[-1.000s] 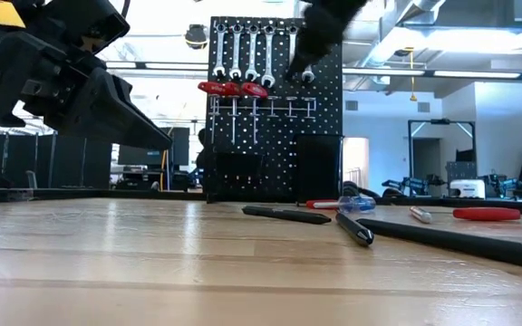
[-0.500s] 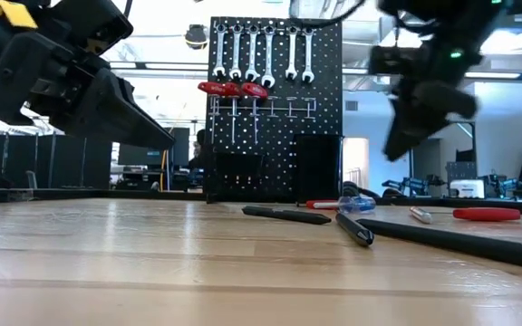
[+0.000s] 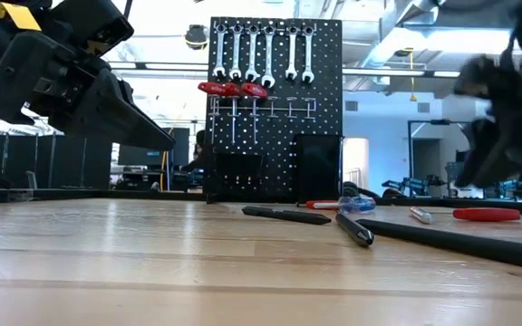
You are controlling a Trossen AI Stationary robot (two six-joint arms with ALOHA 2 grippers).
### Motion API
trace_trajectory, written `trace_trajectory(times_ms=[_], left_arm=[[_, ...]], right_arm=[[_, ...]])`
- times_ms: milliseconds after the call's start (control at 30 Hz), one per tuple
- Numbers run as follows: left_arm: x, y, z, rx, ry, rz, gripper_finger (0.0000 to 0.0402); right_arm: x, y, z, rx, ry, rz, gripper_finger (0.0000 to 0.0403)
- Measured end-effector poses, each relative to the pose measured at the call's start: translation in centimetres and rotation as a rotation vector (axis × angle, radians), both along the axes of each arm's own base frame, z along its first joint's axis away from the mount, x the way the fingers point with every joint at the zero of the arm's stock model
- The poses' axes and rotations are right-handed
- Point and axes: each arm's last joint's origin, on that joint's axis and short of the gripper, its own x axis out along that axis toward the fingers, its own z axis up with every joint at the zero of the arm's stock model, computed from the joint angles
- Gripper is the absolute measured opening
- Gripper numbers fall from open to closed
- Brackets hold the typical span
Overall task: Hang tools onto peg board
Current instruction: Hang the allen wrench on the peg board
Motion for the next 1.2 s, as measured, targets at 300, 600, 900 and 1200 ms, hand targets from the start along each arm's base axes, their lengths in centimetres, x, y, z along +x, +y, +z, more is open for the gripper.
trace_trajectory(times_ms=[300, 600, 900, 1200], left_arm=[[0.1, 0.2, 0.0, 0.002, 0.001, 0.006, 0.0036], [0.1, 0.2, 0.0, 0.002, 0.0, 0.006, 0.0036], [0.2, -0.2, 0.1, 0.032, 0.03, -0.132, 0.0036], [1.6, -0.3, 2.2, 0.052, -0.147, -0.313, 0.0036]], right_arm=[[-1.7, -0.8, -4.0, -0.074, 0.08, -0.129, 0.0253], [-1.5, -0.3, -5.7, -0.075, 0.093, -0.247, 0.0132], [-0.2, 2.4, -4.3, 0.055, -0.07, -0.121, 0.0084], [2.2, 5.4, 0.2, 0.082, -0.241, 0.079, 0.0016]])
